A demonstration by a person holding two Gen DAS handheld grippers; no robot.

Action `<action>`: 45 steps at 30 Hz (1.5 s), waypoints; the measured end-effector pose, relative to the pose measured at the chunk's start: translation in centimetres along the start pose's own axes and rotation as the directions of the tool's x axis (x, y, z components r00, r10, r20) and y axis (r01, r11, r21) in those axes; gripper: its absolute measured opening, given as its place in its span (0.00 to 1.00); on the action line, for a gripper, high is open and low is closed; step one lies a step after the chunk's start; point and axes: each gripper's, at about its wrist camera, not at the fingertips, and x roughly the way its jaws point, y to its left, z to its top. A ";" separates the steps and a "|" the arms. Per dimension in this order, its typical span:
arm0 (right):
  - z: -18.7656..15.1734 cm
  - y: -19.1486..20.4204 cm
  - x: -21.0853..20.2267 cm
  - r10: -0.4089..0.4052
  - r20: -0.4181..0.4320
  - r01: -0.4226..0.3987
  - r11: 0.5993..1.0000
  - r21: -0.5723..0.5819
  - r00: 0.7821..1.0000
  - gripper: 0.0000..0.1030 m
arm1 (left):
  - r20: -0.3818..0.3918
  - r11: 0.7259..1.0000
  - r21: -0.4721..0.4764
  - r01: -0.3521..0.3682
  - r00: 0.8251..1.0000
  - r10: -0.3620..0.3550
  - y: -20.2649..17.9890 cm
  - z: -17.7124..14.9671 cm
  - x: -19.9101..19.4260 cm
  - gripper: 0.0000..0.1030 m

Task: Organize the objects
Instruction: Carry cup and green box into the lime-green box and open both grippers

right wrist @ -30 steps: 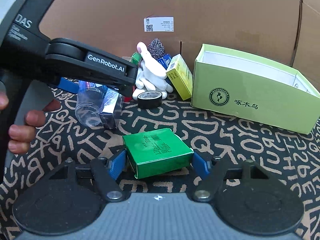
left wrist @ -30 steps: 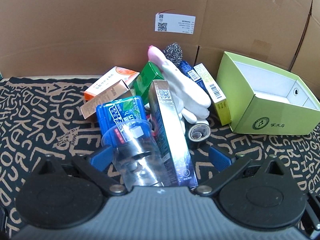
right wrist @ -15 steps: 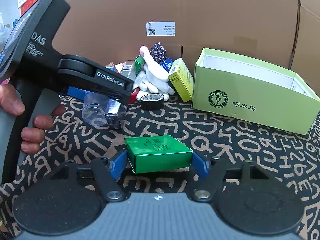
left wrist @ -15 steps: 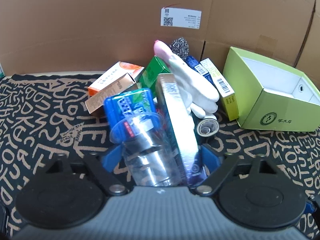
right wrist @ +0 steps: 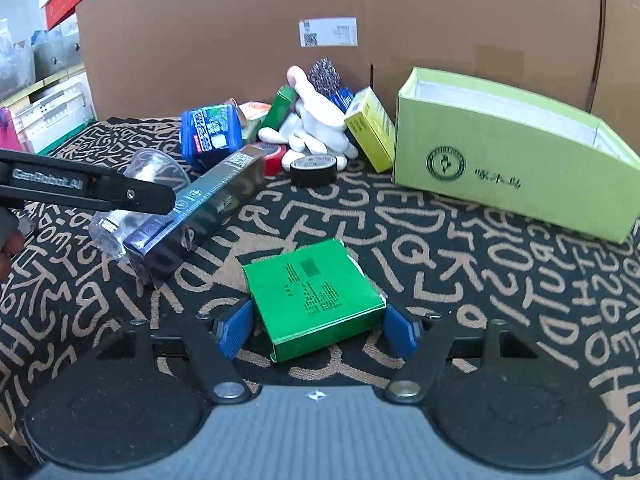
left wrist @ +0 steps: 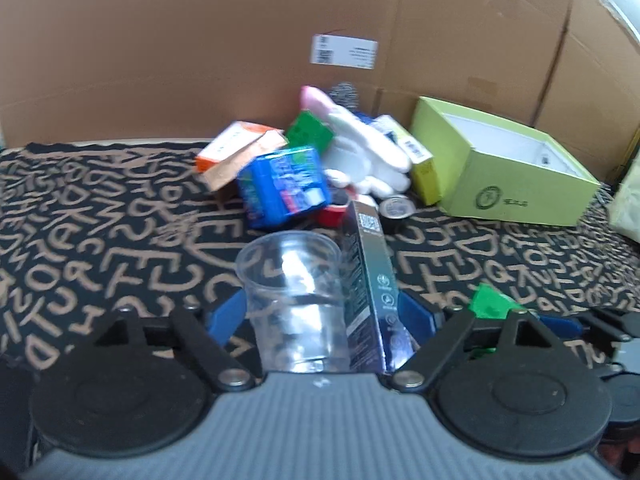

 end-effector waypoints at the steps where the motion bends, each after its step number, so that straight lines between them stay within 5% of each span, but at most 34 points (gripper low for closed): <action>1: 0.0 0.0 0.1 0.001 0.002 -0.001 1.000 0.004 1.000 0.72 | -0.010 1.000 0.000 0.012 1.000 -0.012 -0.1 0.2 0.3 0.81; 3: 0.0 0.0 0.0 0.003 0.010 -0.003 1.000 -0.005 1.000 0.72 | -0.031 1.000 0.016 0.006 1.000 -0.005 -0.2 0.3 1.0 0.73; 11: 0.0 -0.7 -0.1 0.007 0.015 -0.007 1.000 0.015 1.000 0.72 | -0.050 0.990 -0.137 0.045 0.997 -0.052 2.8 -0.7 0.3 0.74; 16: -0.3 -0.7 -0.1 0.012 0.019 -0.012 1.000 0.017 1.000 0.72 | -0.055 0.983 -0.184 -0.007 0.998 -0.003 4.3 -0.7 0.6 0.75; 19: -0.1 -0.9 0.1 0.014 0.017 -0.014 1.000 0.019 1.000 0.72 | -0.084 0.987 -0.100 -0.124 0.990 0.116 3.6 -0.5 2.0 0.75; 23: 0.3 -0.8 0.7 0.019 0.028 -0.020 1.000 0.014 0.999 0.72 | -0.081 0.985 0.002 -0.174 0.982 0.173 2.2 -0.6 3.5 0.75; 27: 0.3 -0.7 1.0 0.011 0.038 -0.012 1.000 0.008 0.999 0.69 | -0.076 0.988 0.009 -0.156 0.985 0.156 2.3 -0.4 3.1 0.45; 31: 0.0 -0.7 0.3 -0.003 0.056 0.001 1.000 0.024 0.998 0.67 | -0.067 0.993 -0.021 -0.115 0.991 0.114 2.5 -0.1 1.4 0.44; 36: 2.0 -1.7 -2.4 0.006 0.152 -0.009 1.000 0.017 0.988 0.66 | 0.050 0.999 0.050 -0.014 0.999 0.011 -0.5 2.9 -2.5 0.45; 42: 6.5 -4.8 -5.5 -0.081 0.292 0.088 0.996 -0.011 0.953 0.66 | 0.113 0.976 0.157 0.154 0.978 -0.172 -6.5 8.6 -3.2 0.45; 45: 8.6 -6.6 -5.8 -0.155 0.334 0.173 0.985 -0.025 0.930 0.66 | 0.114 0.966 0.186 0.178 0.973 -0.201 -9.6 11.1 -1.5 0.45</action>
